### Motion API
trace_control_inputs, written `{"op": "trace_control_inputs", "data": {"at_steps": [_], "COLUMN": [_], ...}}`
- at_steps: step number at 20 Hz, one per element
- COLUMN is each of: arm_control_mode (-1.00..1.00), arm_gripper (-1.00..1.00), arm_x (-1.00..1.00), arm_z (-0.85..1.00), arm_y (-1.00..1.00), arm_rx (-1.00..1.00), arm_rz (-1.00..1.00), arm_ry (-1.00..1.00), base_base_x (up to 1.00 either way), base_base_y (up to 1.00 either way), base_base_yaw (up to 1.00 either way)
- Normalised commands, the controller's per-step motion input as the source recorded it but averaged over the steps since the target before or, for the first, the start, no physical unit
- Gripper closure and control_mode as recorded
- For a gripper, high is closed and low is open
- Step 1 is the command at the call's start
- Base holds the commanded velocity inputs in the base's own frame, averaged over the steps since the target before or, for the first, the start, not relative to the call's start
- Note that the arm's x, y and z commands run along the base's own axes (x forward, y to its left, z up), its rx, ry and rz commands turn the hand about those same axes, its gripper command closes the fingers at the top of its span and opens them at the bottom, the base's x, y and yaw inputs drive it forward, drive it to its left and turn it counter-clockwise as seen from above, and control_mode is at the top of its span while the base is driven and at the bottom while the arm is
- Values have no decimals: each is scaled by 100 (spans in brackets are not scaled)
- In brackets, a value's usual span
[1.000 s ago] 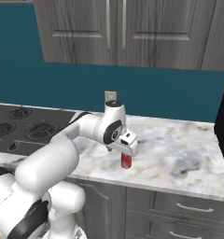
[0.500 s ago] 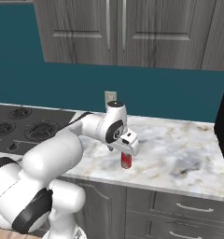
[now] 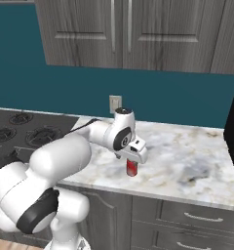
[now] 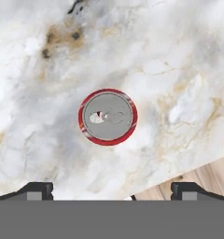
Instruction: Four empty soda cans are scattered around the kitchen. Gather all the cans and cluster them next to the stove for recycling.
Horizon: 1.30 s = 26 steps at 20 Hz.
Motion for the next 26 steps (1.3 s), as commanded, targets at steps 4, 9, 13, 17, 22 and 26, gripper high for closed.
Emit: {"op": "trace_control_inputs", "data": {"at_steps": [4,9,13,17,22,26], "arm_control_mode": [-100,-100,-100,-100,-100,-100], "arm_gripper": [-100,-100,-100,-100,-100,-100], "arm_x": [15,14,15,14,13,8], "arm_z": [-11,-12,-11,-13,-12,-8], "arm_y": [-2,-4,-8,-8,-6,-3], "arm_rx": [0,0,0,0,0,0], "arm_rz": [0,0,0,0,0,0], "arm_ry": [0,0,0,1,1,0], "base_base_x": [0,0,0,0,0,0], "base_base_y": [0,0,0,0,0,0], "base_base_yaw": [0,0,0,0,0,0]}}
